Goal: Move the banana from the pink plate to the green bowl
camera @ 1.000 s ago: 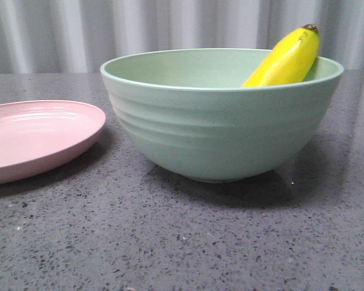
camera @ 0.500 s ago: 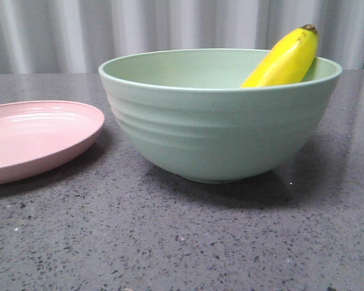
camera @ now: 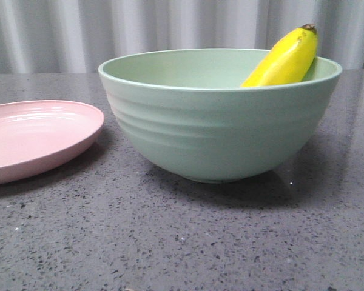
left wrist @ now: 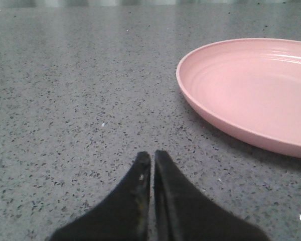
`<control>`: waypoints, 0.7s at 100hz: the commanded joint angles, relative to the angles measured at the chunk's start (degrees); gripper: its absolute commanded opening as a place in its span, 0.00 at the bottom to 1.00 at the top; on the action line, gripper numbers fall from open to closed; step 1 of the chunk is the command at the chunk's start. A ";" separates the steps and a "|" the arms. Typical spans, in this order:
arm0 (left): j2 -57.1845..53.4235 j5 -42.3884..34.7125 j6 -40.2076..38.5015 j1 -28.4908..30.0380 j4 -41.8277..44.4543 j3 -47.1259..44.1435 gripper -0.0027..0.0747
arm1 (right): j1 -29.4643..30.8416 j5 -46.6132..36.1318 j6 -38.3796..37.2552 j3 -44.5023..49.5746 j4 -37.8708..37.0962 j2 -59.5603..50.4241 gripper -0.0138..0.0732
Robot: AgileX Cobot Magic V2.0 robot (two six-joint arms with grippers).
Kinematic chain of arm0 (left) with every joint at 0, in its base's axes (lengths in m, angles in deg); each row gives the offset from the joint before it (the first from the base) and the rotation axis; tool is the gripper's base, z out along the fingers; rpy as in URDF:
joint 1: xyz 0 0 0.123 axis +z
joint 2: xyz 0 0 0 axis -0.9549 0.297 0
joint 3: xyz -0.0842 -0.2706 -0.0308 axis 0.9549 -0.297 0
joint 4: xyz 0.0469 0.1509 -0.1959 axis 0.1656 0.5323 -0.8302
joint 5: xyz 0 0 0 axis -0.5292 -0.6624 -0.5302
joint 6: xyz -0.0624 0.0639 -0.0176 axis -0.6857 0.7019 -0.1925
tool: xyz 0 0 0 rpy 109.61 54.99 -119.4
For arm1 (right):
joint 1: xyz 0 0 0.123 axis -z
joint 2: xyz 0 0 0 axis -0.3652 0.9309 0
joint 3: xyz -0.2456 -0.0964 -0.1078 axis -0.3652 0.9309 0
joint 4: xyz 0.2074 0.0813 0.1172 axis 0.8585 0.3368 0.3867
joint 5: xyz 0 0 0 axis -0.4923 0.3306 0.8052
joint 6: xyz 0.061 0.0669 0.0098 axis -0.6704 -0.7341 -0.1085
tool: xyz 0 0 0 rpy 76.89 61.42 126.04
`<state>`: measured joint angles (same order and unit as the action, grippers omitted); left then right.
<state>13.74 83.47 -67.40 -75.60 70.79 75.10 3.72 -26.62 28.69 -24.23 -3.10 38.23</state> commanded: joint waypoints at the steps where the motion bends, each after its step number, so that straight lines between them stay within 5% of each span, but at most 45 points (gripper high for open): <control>1: -1.67 -3.43 -0.70 0.05 -0.23 -0.59 0.01 | 0.25 -2.76 0.66 -1.52 0.39 0.55 0.09; 70: -1.67 -3.43 -0.70 0.05 -0.23 -0.59 0.01 | 0.67 -3.53 0.66 -1.00 -2.07 0.55 0.09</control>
<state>13.74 83.47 -67.40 -75.60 70.79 75.10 3.72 -26.62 28.69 -24.10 -3.21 38.23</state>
